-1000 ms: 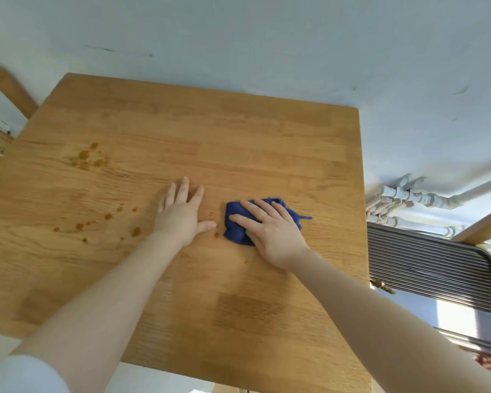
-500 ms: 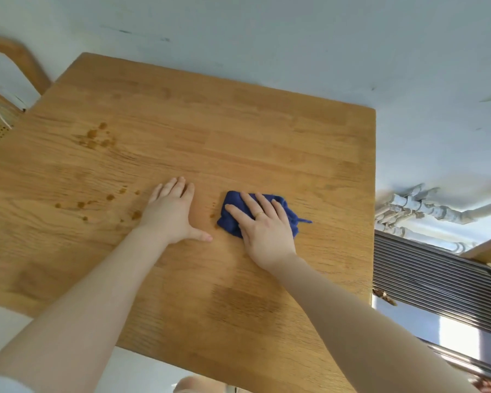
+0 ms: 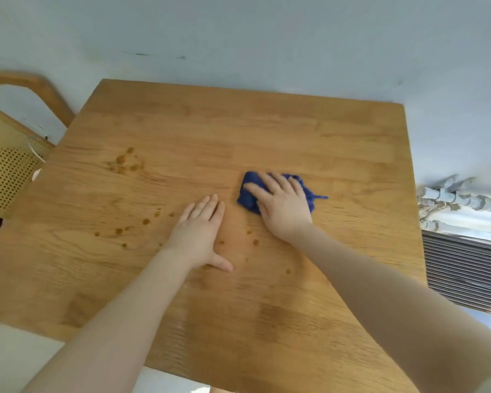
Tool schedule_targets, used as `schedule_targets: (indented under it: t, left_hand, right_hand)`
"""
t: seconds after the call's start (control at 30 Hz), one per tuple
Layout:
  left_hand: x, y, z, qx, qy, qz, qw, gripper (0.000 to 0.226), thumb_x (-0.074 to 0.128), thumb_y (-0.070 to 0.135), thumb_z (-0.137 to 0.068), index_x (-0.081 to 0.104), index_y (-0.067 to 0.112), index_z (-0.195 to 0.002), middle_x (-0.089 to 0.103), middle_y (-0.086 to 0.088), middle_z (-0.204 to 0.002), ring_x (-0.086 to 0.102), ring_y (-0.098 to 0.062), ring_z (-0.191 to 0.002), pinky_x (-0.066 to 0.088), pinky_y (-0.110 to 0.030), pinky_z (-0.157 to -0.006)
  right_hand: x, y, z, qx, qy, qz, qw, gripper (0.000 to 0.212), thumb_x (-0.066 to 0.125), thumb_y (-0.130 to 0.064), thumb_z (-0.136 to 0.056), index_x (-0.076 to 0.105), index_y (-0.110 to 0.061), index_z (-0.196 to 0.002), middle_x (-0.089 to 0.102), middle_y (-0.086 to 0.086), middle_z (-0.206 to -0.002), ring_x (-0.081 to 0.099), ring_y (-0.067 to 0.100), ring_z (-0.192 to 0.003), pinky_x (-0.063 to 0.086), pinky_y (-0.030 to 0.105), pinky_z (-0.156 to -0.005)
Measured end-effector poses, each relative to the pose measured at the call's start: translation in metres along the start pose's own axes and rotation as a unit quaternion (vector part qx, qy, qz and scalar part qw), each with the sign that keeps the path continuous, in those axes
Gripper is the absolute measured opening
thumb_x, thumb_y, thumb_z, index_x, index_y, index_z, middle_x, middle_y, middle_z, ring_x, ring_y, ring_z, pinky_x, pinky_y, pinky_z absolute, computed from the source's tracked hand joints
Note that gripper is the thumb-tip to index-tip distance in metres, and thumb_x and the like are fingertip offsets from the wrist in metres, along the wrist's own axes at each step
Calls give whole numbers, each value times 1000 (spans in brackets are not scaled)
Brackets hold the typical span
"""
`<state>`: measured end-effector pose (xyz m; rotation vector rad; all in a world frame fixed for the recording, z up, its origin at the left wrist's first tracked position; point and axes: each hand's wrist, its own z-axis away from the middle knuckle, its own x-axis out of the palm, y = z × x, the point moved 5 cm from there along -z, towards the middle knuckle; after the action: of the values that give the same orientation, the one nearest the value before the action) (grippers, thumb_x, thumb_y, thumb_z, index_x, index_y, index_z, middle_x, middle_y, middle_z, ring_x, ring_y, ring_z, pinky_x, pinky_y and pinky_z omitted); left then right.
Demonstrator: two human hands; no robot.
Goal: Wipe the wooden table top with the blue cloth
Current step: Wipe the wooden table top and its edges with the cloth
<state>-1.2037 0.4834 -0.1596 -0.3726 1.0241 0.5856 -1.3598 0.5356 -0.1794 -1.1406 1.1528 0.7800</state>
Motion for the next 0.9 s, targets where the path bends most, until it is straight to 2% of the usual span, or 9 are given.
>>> schedule_targets:
  t: [0.1,0.2,0.23,0.37,0.43,0.6,0.73,0.8,0.9]
  left_hand:
    - [1,-21,4,34,-20,55,998,131,63,77,-58,-14,22,-149,-22,8,-155,-24,-15,-141,-13,-37,-115]
    - [-12,-49,4,39,-8,65,997,127,62,75,-61,-17,27,-148,-24,13,-153,-30,-13,-139,-16,-37,-115]
    - [-17,-57,3,35,3,61,998,127,62,75,-61,-19,26,-147,-26,12,-153,-30,-13,-138,-15,-37,-115]
    - [-20,-78,-2,36,15,58,998,125,59,75,-63,-21,24,-146,-30,10,-151,-27,-10,-139,-14,-34,-115]
    - [-19,-85,-3,37,-6,70,997,122,59,73,-66,-17,24,-148,-26,8,-153,-21,-10,-142,-9,-33,-115]
    - [-20,-105,-17,31,-25,71,997,104,50,72,-76,-13,32,-148,-21,6,-156,-14,-15,-144,-1,-38,-118]
    - [-17,-112,-27,36,-34,34,998,96,37,77,-77,-7,32,-149,-19,1,-157,-11,-17,-145,0,-38,-119]
    - [-18,-113,-31,45,-48,29,997,98,38,79,-75,-5,32,-150,-18,0,-157,-10,-19,-145,1,-37,-119]
    - [-21,-118,-33,80,-71,2,994,101,44,77,-74,-6,33,-149,-21,-1,-156,-10,-20,-145,0,-36,-118]
  right_hand:
    - [13,-32,21,-49,-27,3,998,46,28,-33,-87,54,-35,-124,53,5,-135,48,32,-124,33,50,-103]
    - [13,-30,-1,-79,-20,-8,997,43,30,-34,-90,54,-35,-125,52,4,-136,47,31,-126,32,50,-104]
    - [11,-25,-14,-64,-9,-10,998,41,31,-33,-92,52,-35,-128,49,4,-139,43,30,-129,29,49,-106]
    - [10,-18,-66,100,26,-2,995,39,34,-27,-99,38,-37,-137,32,1,-150,22,25,-139,12,44,-111]
    - [14,-29,-69,126,25,-13,992,40,33,-27,-99,37,-37,-137,30,2,-151,19,26,-140,11,44,-112]
    - [21,-74,-14,2,34,-8,999,43,30,-31,-88,57,-32,-122,54,7,-134,49,34,-123,34,51,-101]
    - [26,-79,-12,-50,21,-2,999,39,35,-31,-89,59,-33,-120,56,5,-132,52,32,-120,39,49,-97]
    - [19,-64,-39,-3,51,8,999,39,35,-32,-90,59,-31,-121,56,6,-131,51,32,-121,37,48,-97]
    - [16,-46,-78,128,52,-2,990,36,36,-28,-97,50,-33,-130,44,6,-142,35,29,-133,24,46,-106]
